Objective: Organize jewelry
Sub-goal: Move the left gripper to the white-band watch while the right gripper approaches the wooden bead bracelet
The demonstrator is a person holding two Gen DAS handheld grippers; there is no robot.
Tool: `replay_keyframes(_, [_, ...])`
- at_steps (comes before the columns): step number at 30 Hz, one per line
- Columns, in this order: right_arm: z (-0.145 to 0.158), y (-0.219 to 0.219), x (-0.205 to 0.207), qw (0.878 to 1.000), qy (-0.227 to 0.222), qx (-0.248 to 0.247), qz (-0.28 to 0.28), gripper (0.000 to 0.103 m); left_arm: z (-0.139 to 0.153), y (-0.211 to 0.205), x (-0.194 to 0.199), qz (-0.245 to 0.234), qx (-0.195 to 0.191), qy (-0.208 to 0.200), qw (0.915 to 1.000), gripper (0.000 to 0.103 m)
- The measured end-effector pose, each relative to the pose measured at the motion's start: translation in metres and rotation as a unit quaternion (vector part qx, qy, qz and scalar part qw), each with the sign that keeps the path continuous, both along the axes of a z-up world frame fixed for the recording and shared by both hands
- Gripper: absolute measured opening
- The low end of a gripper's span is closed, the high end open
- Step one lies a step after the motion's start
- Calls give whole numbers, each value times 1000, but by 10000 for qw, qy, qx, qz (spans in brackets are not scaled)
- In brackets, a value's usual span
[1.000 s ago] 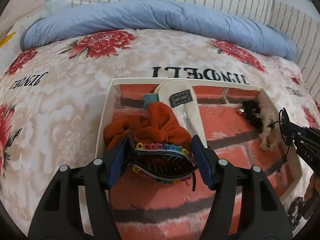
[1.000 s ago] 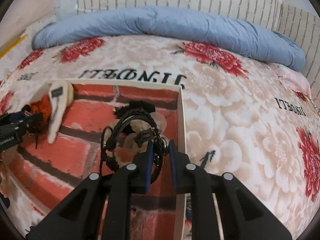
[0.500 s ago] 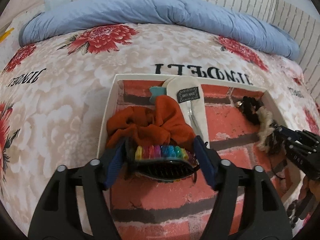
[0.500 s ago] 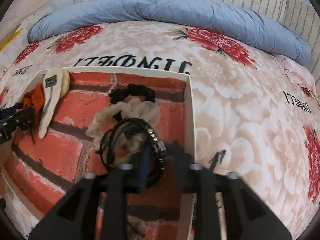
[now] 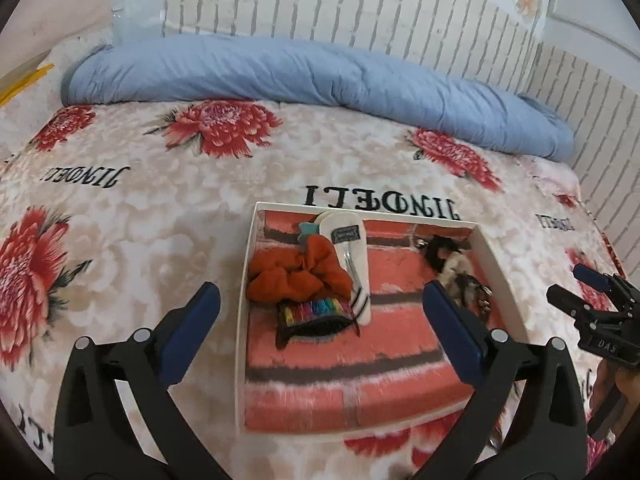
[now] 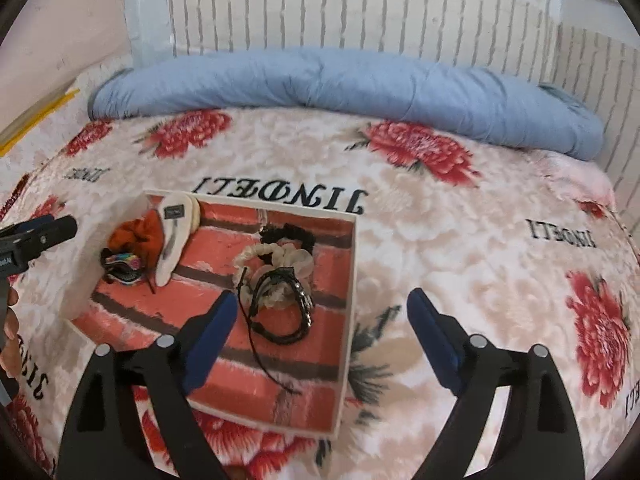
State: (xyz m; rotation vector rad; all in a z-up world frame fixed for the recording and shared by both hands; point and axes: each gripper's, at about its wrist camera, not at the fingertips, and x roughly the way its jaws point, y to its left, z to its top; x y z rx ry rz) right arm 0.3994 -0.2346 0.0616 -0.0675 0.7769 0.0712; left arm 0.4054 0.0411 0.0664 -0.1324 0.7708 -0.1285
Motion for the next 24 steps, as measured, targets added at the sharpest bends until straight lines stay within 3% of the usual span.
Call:
replay_keyframes(12, [-9,-37,-107,9993,-115,160,-303,92,-1,1,-127,148,66,-32,9999,98])
replay_keyframes(24, [-57,-62,-175,9983,16,14,-587,92,-46,-32,-207,58,-23,313,9995,98])
